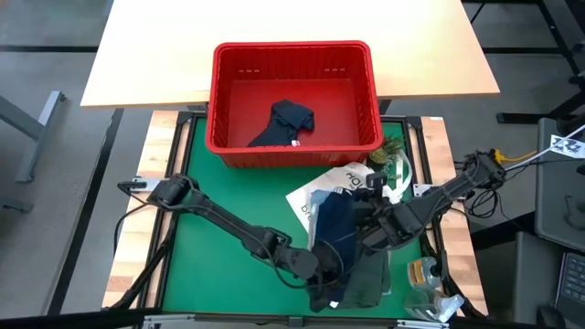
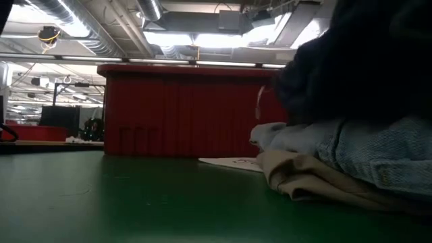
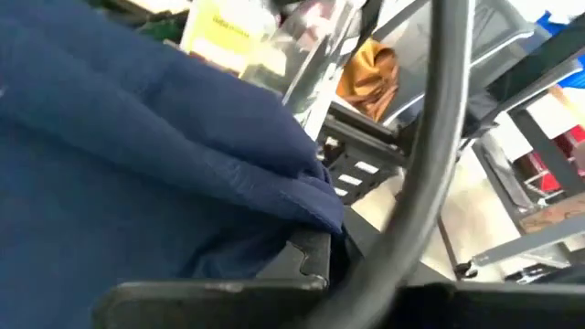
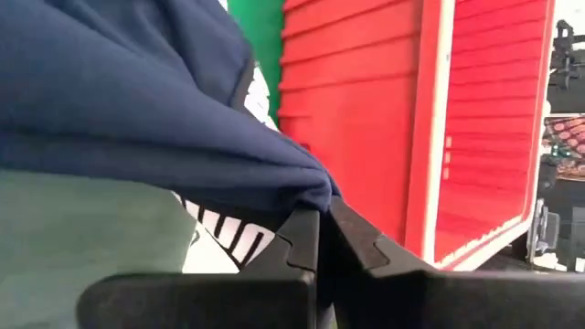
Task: Fold Laundry from Bin
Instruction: Stack the dark blue boxer on top of the green polo shirt
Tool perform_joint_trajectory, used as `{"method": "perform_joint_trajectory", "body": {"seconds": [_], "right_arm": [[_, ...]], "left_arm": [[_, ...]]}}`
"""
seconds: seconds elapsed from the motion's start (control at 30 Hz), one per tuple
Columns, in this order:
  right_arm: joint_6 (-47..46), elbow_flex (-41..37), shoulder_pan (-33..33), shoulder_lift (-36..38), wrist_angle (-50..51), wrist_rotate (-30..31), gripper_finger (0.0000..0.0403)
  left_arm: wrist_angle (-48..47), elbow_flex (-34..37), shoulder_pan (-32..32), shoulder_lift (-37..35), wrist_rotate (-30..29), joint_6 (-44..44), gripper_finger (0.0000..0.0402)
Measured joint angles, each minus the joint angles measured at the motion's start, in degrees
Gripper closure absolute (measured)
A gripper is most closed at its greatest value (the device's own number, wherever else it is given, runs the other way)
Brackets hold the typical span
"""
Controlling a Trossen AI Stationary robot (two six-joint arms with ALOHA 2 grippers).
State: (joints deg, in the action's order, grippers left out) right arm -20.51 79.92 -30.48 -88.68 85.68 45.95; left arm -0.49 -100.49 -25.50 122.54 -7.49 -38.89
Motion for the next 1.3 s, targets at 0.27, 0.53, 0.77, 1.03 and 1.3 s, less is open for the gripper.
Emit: {"method": "perform_joint_trajectory", "body": {"seconds": [0.27, 0.53, 0.77, 1.03, 1.3], "right_arm": [[-4.85, -9.9, -1.51, 1.41, -0.32, -0.48, 0.0395], [-5.39, -15.7, -1.47, 1.43, -2.22, -1.09, 0.0395], [-5.16, -15.76, -1.4, 1.44, -3.42, -3.51, 0.0395], [-4.55, -15.76, -1.38, 1.43, -3.62, -5.29, 0.0395], [-3.14, -15.76, -1.33, 1.43, -3.47, -7.6, 0.0321]], "left_arm": [[3.49, 0.04, 1.08, 4.24, 0.06, -1.05, 0.0388], [8.87, 0.04, 1.84, 7.6, -0.4, -1.03, 0.0385], [9.68, 0.11, 1.86, 8.26, -0.33, 0.85, 0.0385], [12.52, 0.11, 1.79, 8.26, -0.55, 8.04, 0.035], [12.28, 0.11, 1.04, 8.26, -0.29, 9.33, 0.0274]]}}
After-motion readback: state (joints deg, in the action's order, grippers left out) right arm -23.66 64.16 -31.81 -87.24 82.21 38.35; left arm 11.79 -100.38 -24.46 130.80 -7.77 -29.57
